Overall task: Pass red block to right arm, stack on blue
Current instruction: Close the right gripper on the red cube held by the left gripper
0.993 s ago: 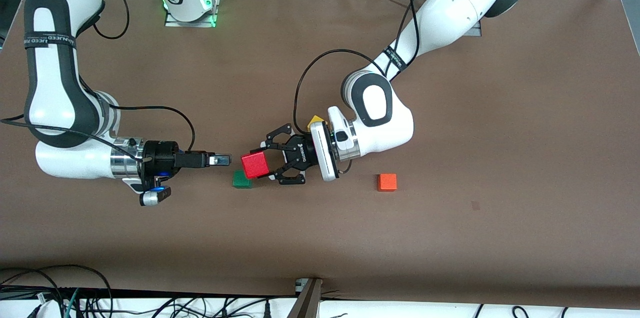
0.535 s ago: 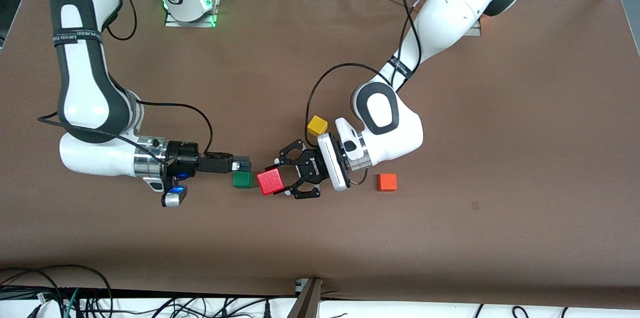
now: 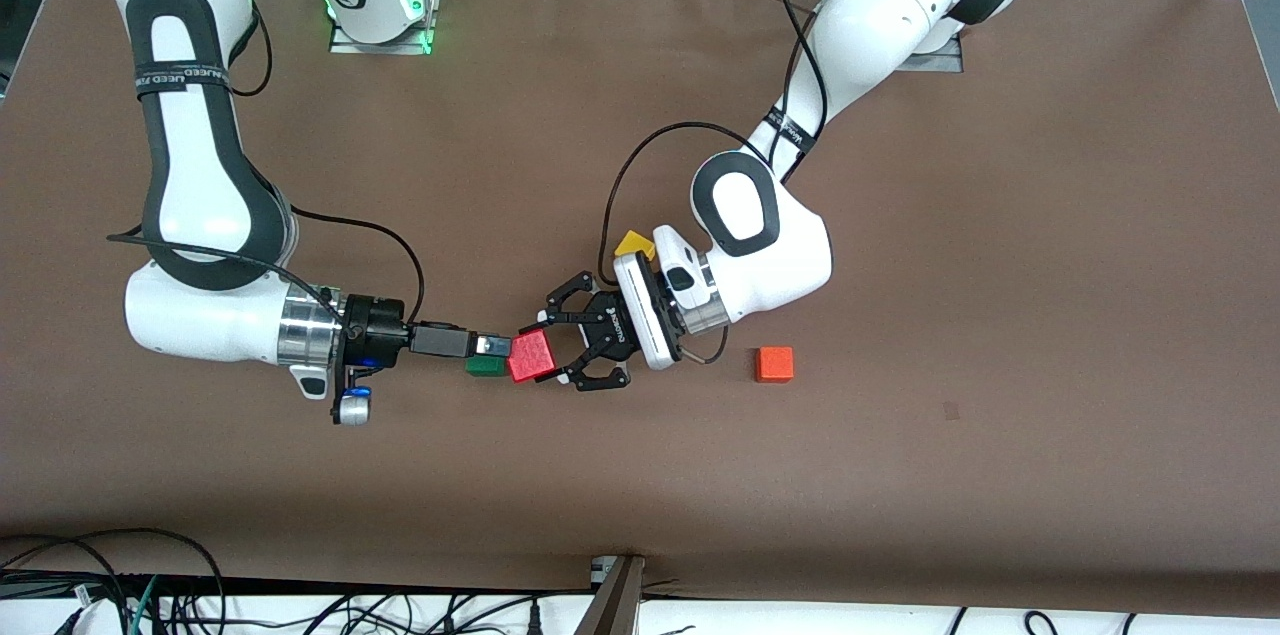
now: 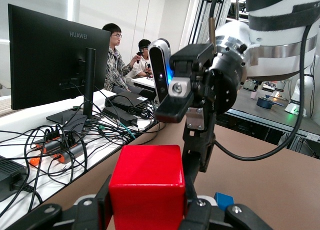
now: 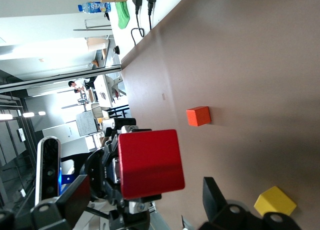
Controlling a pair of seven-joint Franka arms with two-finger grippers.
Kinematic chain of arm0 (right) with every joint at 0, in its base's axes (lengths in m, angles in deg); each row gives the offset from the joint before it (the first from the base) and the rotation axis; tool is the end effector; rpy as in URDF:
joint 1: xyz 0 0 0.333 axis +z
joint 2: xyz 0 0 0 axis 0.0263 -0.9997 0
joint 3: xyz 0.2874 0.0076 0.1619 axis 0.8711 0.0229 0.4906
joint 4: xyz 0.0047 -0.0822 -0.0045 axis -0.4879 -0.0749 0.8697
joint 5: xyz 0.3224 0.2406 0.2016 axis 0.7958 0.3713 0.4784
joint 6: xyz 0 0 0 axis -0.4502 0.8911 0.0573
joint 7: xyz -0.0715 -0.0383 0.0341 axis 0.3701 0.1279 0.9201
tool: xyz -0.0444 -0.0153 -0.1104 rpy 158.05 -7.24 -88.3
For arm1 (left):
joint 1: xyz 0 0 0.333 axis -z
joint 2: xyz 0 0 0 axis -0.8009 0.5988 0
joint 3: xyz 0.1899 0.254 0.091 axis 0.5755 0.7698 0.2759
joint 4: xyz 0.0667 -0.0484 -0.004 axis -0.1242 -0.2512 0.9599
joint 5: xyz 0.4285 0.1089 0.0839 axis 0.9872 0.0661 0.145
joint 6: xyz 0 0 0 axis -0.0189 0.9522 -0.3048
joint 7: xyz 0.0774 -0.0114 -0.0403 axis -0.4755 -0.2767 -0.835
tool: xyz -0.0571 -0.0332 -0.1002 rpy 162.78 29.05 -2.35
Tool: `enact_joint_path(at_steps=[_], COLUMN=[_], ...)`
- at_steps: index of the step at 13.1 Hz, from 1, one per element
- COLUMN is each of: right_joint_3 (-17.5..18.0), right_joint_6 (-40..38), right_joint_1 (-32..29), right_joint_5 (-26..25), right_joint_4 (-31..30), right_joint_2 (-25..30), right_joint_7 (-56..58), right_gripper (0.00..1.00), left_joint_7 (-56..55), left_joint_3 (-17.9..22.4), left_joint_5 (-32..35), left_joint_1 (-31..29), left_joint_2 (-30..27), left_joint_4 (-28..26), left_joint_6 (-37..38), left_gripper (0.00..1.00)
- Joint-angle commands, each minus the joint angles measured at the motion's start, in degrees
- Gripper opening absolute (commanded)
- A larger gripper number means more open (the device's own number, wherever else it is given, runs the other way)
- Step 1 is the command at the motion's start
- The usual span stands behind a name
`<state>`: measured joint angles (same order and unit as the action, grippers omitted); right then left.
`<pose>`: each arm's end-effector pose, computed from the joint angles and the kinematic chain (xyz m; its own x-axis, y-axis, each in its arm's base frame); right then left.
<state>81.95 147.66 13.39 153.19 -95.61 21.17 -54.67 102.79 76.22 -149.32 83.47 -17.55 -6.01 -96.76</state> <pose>0.7797 0.2420 0.3532 0.9809 -0.0925 -0.1711 -0.1939 -0.3942 -0.8983 0.7329 -0.5241 0.3150 0.2739 -0.1204 0.9542 -0.9052 -0.3674 0.2135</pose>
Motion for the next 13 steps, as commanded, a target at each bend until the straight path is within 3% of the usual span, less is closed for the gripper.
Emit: enact_joint_path(at_steps=[1, 13], right_joint_3=[0.18, 0.53], right_joint_6=[-0.23, 1.34], right_joint_1=[-0.75, 0.22], right_joint_5=[-0.44, 2.1], right_joint_4=[2.12, 8.61], right_joint_2=[-1.68, -5.9], right_joint_7=[4.92, 8.9], right_gripper=[1.0, 1.0], left_joint_7=[0.0, -0.26], left_joint_3=[0.4, -0.04], left_joint_5=[-1.62, -3.11], left_joint_1=[0.51, 0.42], left_joint_2=[-0.01, -0.36], left_joint_4=[1.17, 1.17], left_joint_6=[-0.07, -0.07], left_gripper=[0.0, 0.0])
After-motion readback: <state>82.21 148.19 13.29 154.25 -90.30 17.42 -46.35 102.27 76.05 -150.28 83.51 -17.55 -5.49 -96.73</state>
